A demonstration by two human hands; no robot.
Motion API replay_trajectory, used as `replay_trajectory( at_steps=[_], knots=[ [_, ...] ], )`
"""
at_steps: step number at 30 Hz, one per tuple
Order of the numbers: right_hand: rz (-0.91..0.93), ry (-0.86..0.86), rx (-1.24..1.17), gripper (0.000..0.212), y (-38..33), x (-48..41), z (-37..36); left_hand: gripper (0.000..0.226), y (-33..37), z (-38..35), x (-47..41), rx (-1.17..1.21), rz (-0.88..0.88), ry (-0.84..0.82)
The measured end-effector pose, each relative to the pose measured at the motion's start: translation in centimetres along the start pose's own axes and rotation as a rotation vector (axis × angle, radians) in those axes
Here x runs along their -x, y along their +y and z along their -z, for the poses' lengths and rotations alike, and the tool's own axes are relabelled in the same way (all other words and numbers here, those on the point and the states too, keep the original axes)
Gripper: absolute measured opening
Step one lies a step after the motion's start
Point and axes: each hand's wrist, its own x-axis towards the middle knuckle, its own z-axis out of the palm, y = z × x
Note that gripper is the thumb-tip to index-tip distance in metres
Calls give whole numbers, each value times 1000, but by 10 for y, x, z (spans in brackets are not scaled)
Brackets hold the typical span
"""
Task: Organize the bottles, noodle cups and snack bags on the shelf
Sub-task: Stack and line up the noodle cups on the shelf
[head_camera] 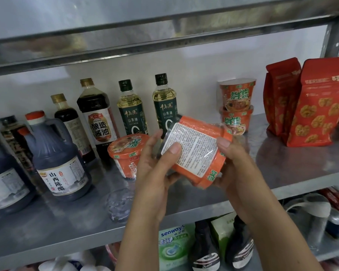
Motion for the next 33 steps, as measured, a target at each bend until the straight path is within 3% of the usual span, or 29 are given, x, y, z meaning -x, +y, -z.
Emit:
replay_trajectory(
  at_steps=[3,7,12,14,17,20,23,27,33],
  knots=[
    [-15,83,-42,33,0,-2,-1,98,-5,0,-2,11,-116,34],
    [7,208,-11,36,2,-4,1,112,-19,6,-6,-247,-262,-74],
    [-90,214,-183,52,5,-8,-6,101,-35,1,-3,-442,-355,-157],
    [-61,207,-231,60,4,-7,-10,85,-37,-3,-4,-355,-399,-185],
    [2,194,-342,63,4,-8,-10,61,-29,-8,-7,139,-274,-138],
    [66,171,-307,74,7,-10,-10,89,-25,-5,-1,406,44,-203],
    [157,122,-173,66,3,-8,-11,76,-22,1,3,405,141,-297],
    [205,54,-36,72,-1,-5,-17,92,-13,-5,1,318,158,-215],
    [217,194,99,82,6,-3,-32,69,-14,-19,2,289,211,-106]
  ],
)
